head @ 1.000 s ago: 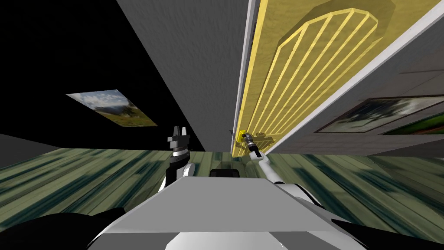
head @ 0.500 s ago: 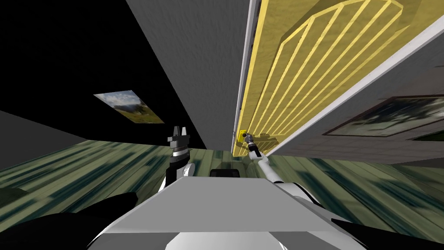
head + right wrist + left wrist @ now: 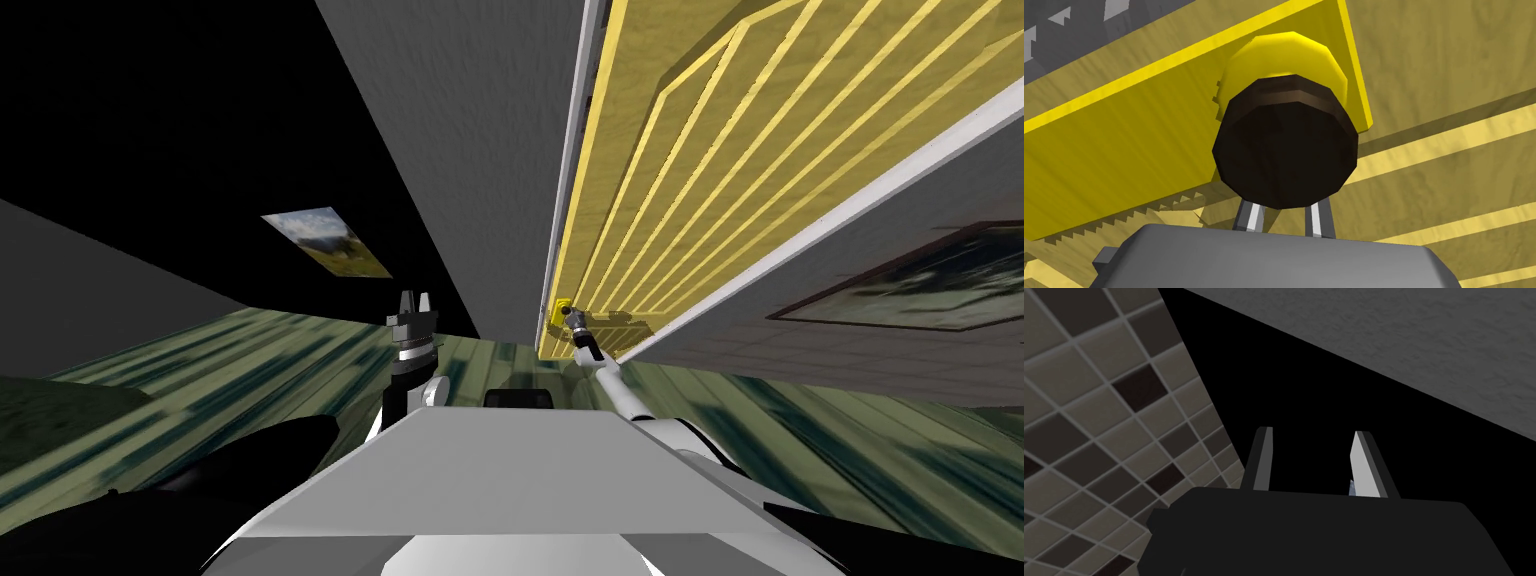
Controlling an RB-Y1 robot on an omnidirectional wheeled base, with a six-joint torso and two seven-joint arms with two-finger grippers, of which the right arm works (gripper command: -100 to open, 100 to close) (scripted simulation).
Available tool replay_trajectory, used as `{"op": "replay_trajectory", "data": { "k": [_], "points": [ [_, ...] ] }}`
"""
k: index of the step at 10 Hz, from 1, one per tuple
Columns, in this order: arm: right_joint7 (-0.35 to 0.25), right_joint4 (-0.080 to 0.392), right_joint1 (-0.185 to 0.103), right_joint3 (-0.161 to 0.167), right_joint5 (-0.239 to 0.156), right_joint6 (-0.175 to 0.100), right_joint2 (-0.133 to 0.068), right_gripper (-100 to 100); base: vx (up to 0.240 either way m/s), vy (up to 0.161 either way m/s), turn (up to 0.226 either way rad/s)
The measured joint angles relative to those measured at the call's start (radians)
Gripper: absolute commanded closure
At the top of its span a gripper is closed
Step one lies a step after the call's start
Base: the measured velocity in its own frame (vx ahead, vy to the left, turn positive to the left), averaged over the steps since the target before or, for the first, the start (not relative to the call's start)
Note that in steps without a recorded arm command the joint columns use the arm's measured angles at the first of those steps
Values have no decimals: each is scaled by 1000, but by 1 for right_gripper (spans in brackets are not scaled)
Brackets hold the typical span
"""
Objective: Pull the door open
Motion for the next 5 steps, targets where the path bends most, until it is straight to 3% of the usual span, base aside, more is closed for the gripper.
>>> {"op": "replay_trajectory", "data": {
  "k": [1,3,5],
  "points": [
    [-27,-7,3,2,-32,9,3,100,-60,-44,52],
    [-64,30,-22,11,-67,7,5,100,-56,-30,114],
    [-116,4,-8,15,-126,26,1,100,-57,-53,104]
  ]
}}
